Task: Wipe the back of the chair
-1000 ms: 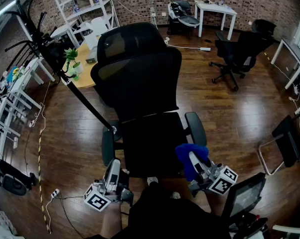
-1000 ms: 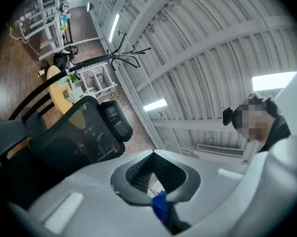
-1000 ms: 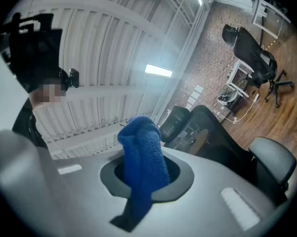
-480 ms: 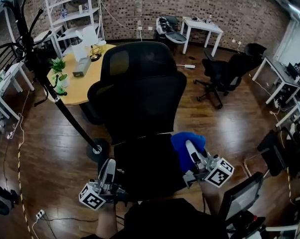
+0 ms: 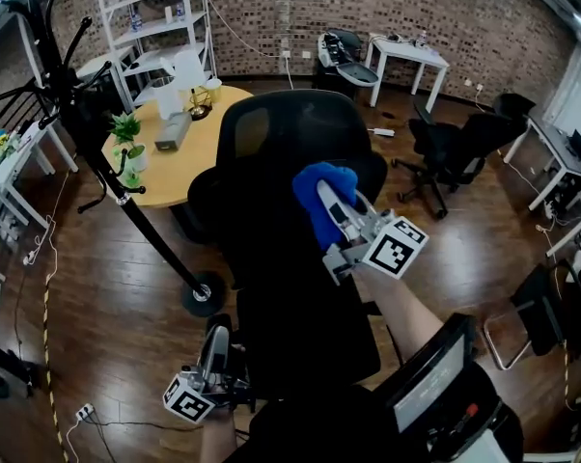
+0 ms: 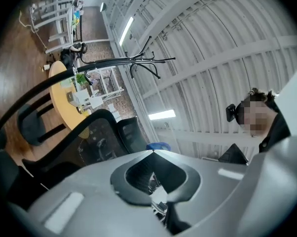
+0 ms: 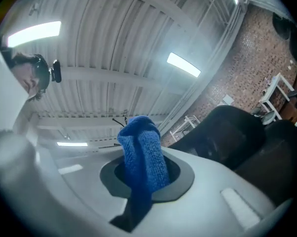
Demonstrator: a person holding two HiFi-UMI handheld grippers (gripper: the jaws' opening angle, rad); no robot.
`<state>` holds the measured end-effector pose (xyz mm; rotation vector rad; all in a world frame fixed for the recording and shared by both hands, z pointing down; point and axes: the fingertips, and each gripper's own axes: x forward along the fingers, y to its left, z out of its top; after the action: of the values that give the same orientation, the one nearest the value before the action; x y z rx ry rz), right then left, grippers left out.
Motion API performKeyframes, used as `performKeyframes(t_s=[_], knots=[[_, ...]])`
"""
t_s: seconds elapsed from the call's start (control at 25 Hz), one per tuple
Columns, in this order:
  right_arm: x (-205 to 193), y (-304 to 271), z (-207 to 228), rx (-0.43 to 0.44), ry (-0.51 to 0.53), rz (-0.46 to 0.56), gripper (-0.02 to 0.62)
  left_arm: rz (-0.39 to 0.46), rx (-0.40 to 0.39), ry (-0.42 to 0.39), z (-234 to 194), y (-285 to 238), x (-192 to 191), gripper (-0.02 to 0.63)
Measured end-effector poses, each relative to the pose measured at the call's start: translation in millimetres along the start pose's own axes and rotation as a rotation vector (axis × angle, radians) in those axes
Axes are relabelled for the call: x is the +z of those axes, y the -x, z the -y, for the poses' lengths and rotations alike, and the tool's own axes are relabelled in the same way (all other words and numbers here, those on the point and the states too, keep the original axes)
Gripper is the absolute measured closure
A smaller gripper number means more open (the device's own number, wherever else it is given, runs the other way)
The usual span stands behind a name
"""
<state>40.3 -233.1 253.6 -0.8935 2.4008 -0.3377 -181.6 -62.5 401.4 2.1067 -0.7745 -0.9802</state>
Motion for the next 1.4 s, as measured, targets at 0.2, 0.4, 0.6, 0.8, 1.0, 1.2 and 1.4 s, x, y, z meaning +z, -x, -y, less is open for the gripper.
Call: performKeyframes(t_s=[0.2, 0.4, 0.6, 0.8, 1.0, 1.2, 1.4], knots=[[3, -131, 6, 0.087, -0.077, 0.005, 0.563, 0.109, 0.098, -0.041, -13, 32, 22, 0.600], [-22, -214, 27, -0.016, -0.078, -0.120, 0.563, 0.207, 0.158, -0.093, -3, 60, 41, 0.600], [-26, -192, 103, -0.294, -0.026, -0.156, 0.563, 0.218, 0.183, -0.098, -8, 66, 42, 0.600], [37, -109, 163, -0.458, 0.023, -0.046, 0.563, 0.131, 0.125, -0.085, -21, 35, 32, 0.600], [118, -21, 176, -0.564, 0.192, 0.028, 0.563, 0.016, 0.024, -0.051, -25, -21, 13, 0.600], [162, 53, 175, -0.653, 0.225, 0.145, 0.563, -0.066, -0.045, -0.007, -17, -53, -11, 0.600], [128, 50, 162, -0.681, 0.382, 0.128, 0.563, -0.075, -0.030, -0.004, -20, -48, -12, 0.600]])
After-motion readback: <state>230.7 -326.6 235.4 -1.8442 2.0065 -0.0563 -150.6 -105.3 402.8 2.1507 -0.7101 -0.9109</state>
